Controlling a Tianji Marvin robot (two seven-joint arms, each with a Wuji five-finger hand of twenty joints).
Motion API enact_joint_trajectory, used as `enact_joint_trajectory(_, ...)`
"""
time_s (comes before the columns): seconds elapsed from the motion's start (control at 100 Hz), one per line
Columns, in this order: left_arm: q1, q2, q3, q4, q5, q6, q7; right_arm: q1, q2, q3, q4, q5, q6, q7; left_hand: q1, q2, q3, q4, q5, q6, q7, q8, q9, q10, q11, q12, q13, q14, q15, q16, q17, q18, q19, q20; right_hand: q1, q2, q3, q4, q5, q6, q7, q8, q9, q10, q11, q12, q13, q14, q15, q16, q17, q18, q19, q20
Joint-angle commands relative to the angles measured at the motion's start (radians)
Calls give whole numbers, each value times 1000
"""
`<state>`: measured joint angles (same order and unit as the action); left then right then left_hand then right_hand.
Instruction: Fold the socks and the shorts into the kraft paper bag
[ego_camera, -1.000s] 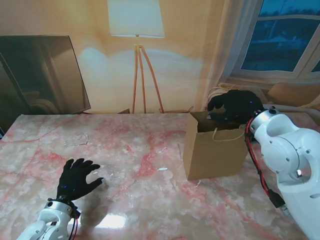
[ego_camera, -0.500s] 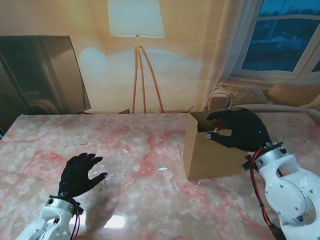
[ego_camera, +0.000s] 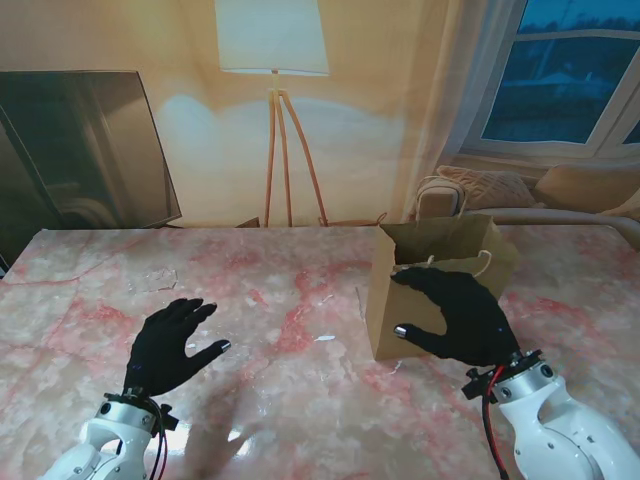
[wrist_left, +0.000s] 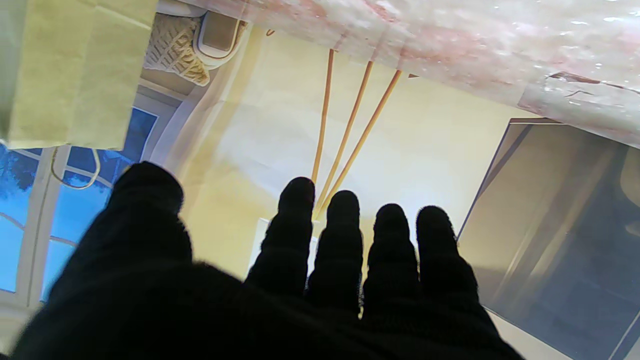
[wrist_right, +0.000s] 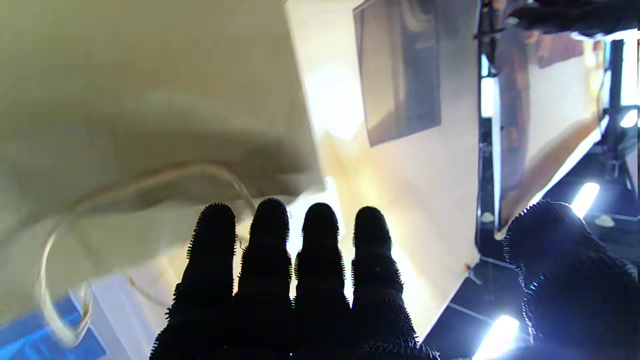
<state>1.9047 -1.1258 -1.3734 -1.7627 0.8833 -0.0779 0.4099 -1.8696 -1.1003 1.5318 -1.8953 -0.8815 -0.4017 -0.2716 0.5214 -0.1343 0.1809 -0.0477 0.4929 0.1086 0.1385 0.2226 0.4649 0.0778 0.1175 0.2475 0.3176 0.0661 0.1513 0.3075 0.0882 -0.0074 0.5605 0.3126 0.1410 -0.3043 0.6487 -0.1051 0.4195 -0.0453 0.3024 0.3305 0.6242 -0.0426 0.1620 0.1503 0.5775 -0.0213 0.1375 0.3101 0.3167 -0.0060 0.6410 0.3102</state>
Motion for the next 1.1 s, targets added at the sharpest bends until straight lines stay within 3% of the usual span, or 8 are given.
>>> enact_joint_trajectory(0.0,15,-7,11,-20,5,-9,9,-23,-12,-28,27,4,-17,-3,-2,32,-28,54,-26,12,-22,-15,-34,4,-16,-17,9,-13,9,-10,5,-28,11,-10,-35,21,-20,58,-47,22,-28,-18,-42,16,-30,-22,-34,-17,-14,-3,-19,-49,-31,-47)
enact_joint_trajectory(0.27,33,-7,39,-33,22,-32,41,-7,-16,-119,121,13,-51,-61,-7,51,-55,59,-28,13,-25,-13,-33,6,-19,-17,10,-8,11,-10,19,-20,36,1,-34,23,-26,62,-58,28,-29,-22,-52,21,-29,-22,-41,-12,-11,-11,-18,-45,-33,-59)
enact_joint_trajectory(0.6,34,-10,85,-9,11,-67,79,53,-17,-202,260,102,-27,-23,-20,78,-90,65,-30,7,-28,-10,-37,2,-24,-18,20,-8,11,-10,34,-22,53,8,-63,56,-39,59,-99,41,-39,-28,-88,28,-43,-29,-73,-12,-17,-23,-44,-45,-37,-71)
enact_joint_trajectory(0.75,43,-11,100,-6,8,-87,90,77,-22,-230,310,115,-21,-47,-25,85,-105,68,-12,8,-19,-4,-17,5,-19,-16,41,-5,17,-7,49,-20,63,12,-66,66,-46,59,-108,42,-41,-31,-95,24,-56,-36,-90,-21,-20,-28,-57,-52,-42,-76)
enact_joint_trajectory(1.09,65,-13,122,4,4,-101,117,71,-26,-237,318,110,-19,-75,-22,93,-123,74,-4,11,-17,3,-8,8,-23,-16,49,-6,13,-7,47,-18,65,12,-63,64,-50,58,-98,31,-23,-26,-91,19,-45,-31,-86,-23,-13,-30,-60,-51,-36,-78)
